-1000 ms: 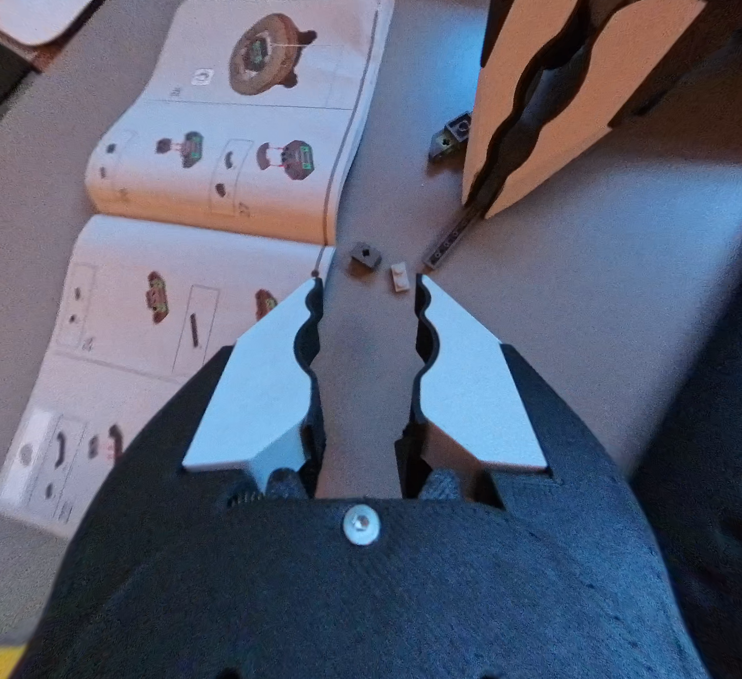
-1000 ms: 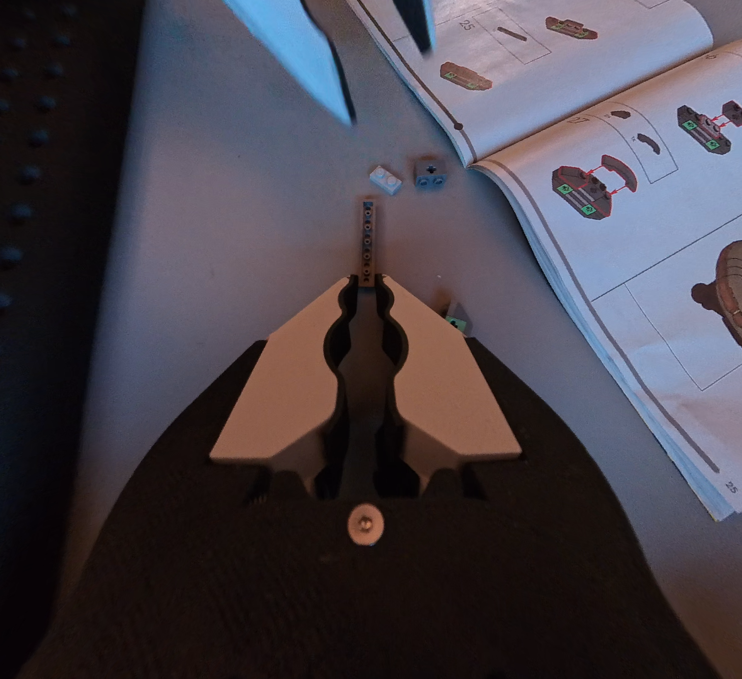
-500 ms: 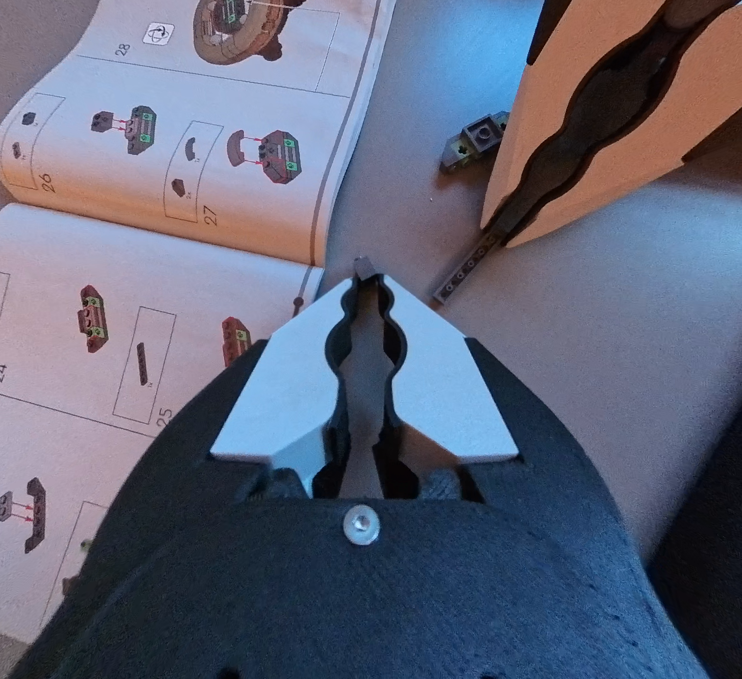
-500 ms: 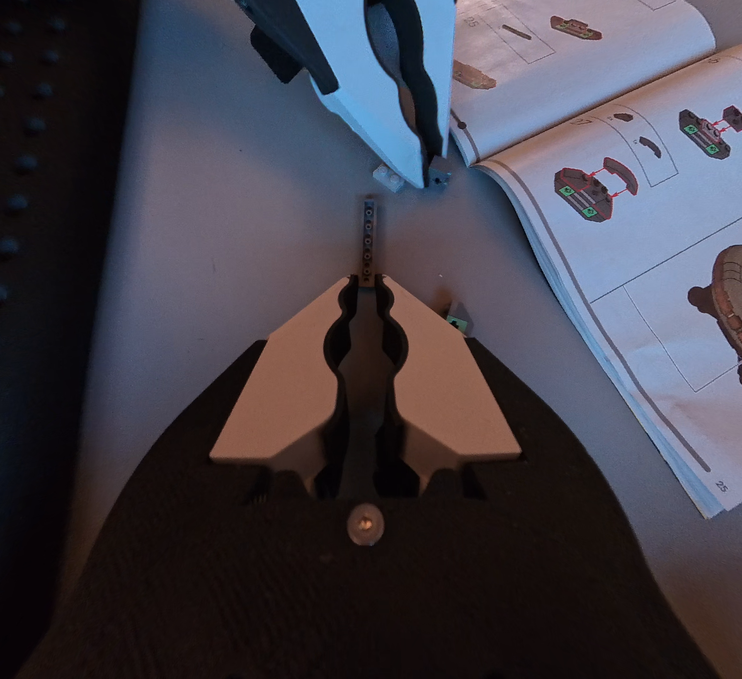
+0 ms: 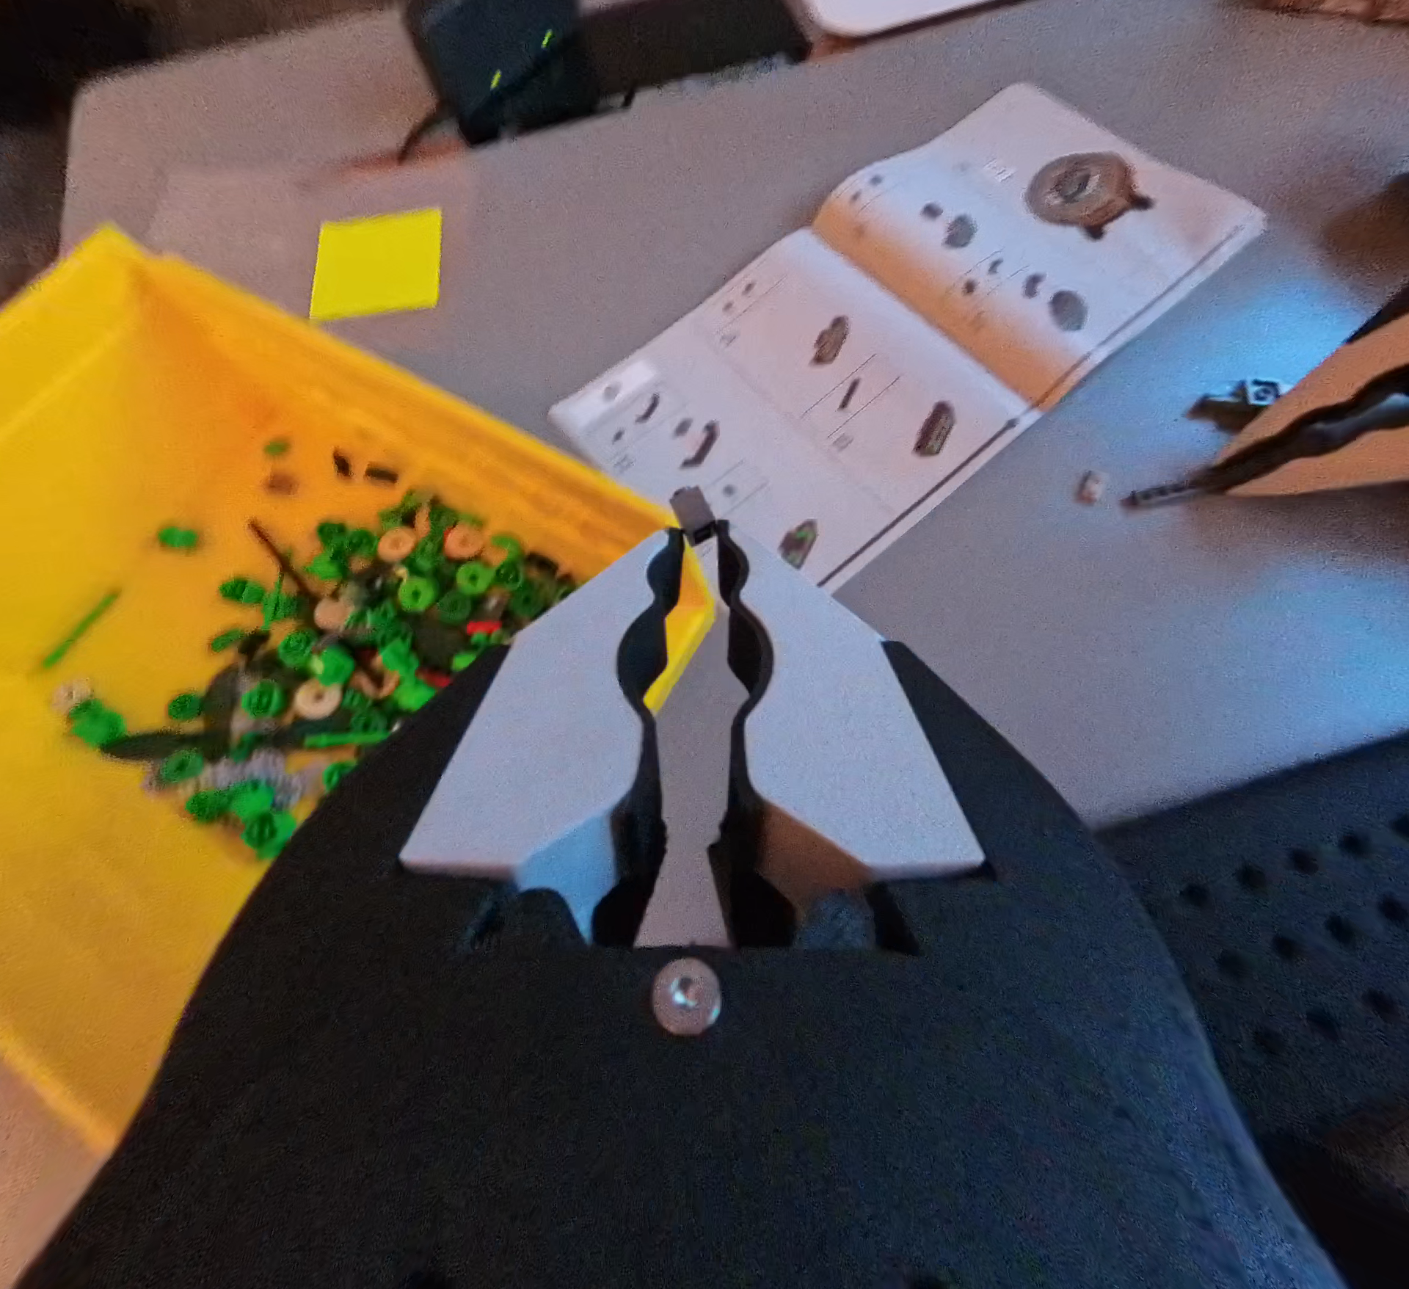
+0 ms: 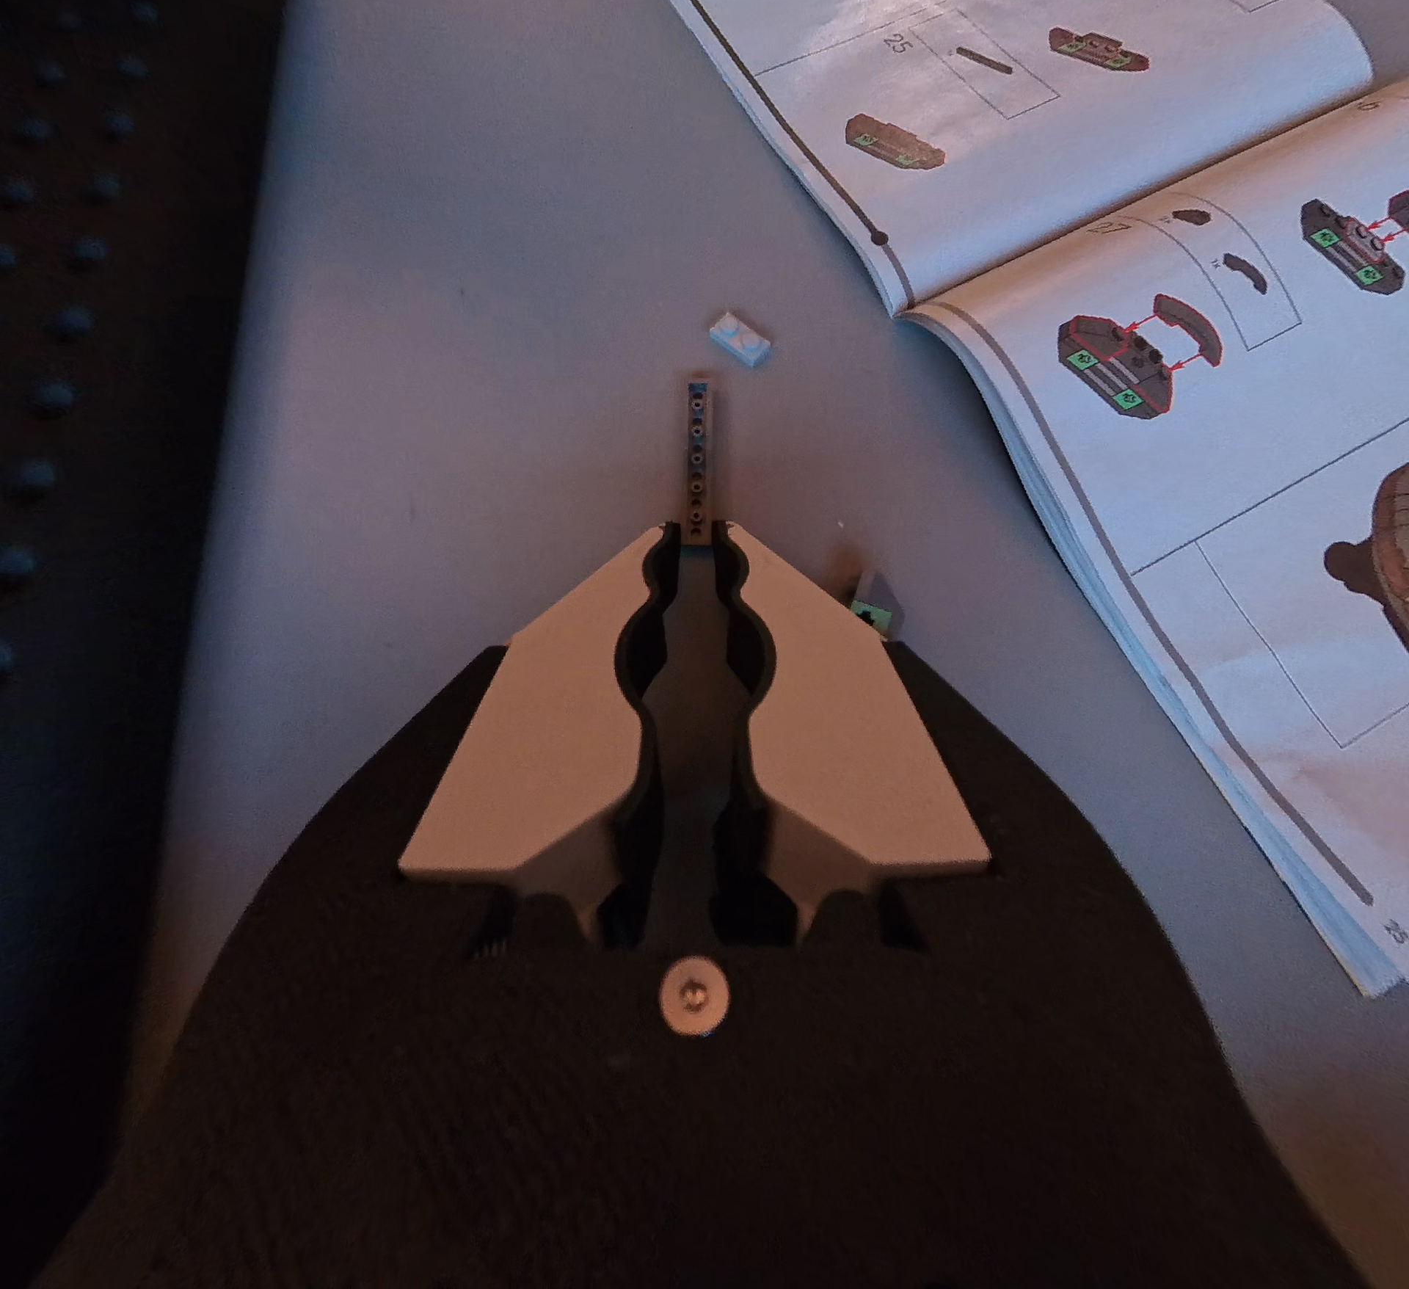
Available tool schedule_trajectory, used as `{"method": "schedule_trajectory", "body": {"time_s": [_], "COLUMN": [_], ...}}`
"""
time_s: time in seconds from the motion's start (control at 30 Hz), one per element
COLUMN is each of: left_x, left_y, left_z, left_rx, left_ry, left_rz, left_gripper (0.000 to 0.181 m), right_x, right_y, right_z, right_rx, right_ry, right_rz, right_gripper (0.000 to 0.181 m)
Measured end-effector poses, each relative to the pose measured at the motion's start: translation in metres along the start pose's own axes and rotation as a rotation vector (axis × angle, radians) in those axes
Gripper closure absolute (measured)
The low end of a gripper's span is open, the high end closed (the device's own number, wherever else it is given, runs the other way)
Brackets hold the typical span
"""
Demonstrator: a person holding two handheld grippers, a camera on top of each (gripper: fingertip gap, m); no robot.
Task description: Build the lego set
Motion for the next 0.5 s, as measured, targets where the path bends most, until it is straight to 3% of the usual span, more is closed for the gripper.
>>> {"method": "schedule_trajectory", "body": {"time_s": [0.17, 0.2, 0.27, 0.33, 0.4, 0.5], "left_x": [-0.01, -0.01, -0.007, -0.005, -0.005, -0.003], "left_y": [0.075, 0.083, 0.093, 0.095, 0.087, 0.044], "left_z": [-0.034, -0.042, -0.055, -0.06, -0.05, -0.019], "left_rx": [-0.213, -0.219, -0.236, -0.272, -0.288, -0.225], "left_ry": [0.069, 0.08, 0.102, 0.102, 0.053, -0.052], "left_rz": [0.108, 0.134, 0.159, 0.158, 0.132, 0.034], "left_gripper": [0.173, 0.168, 0.14, 0.128, 0.13, 0.134], "right_x": [0.0, 0.0, 0.0, 0.0, 0.0, 0.001], "right_y": [0.001, 0.001, 0.001, 0.0, 0.0, 0.0], "right_z": [0.0, 0.0, 0.0, 0.0, 0.0, 0.0], "right_rx": [-0.017, -0.017, -0.012, -0.012, -0.013, -0.012], "right_ry": [0.003, 0.001, -0.006, -0.008, -0.008, -0.008], "right_rz": [-0.007, -0.007, -0.005, -0.003, -0.002, 0.001], "right_gripper": [0.174, 0.174, 0.174, 0.174, 0.174, 0.174]}}
Point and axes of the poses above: each gripper's, where its closed fingertips meet, x out along the fingers, z out of its top, y = z × x across the jaws, the point moved 4 cm from there along -x, back along the fingers, and after that the axes turned 14 degrees about -y, right-handed, at the moved point
